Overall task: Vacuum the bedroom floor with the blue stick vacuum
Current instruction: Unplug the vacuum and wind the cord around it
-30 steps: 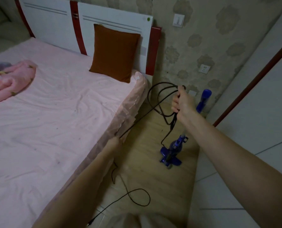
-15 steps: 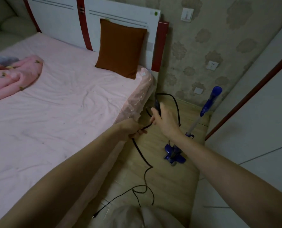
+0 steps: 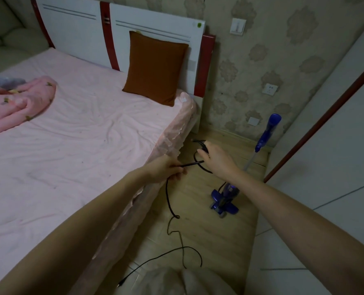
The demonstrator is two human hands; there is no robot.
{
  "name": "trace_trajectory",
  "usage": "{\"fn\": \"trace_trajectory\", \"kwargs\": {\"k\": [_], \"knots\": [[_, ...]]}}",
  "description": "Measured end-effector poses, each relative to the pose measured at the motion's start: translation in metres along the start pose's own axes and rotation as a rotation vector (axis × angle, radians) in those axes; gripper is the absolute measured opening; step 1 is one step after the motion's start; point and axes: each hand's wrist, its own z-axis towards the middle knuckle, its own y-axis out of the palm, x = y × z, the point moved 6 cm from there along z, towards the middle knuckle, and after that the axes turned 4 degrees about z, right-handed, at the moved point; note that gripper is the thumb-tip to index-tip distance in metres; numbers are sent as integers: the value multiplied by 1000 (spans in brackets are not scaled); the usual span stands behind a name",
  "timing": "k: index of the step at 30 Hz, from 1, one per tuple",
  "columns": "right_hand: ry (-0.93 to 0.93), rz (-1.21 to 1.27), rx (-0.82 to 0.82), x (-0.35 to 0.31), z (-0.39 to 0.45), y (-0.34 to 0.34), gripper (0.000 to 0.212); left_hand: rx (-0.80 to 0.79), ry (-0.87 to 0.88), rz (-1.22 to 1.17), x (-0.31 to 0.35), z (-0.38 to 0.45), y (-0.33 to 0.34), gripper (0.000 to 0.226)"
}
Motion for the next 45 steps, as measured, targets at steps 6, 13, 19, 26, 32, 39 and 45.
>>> {"fn": "trace_trajectory", "kwargs": {"k": [6,13,19,26,32,39,45], "knots": [[156,-152,107,11,1,-17,23,391,135,27,-2,-2,3,24],[345,-130,215,52,-13,-60,25,427,138,155,-30,-19,9,33],[462,444,-195,51,-21,5,26,-597,119,-381,51,-20,25,36],[368,834,-162,26,-26,15,28,-720,203,-1117,42,-24,-7,29],[349,1123,-171,-14,-33,22,19,-417,233,-1447,31,-7,-19,32],[343,1110,-301,-4,-27,25,30,41,40,-981,-5,3,-42,47],[402,1003,-213,16,-20,-2,25,87,119,-411,11,-2,-37,35]]}}
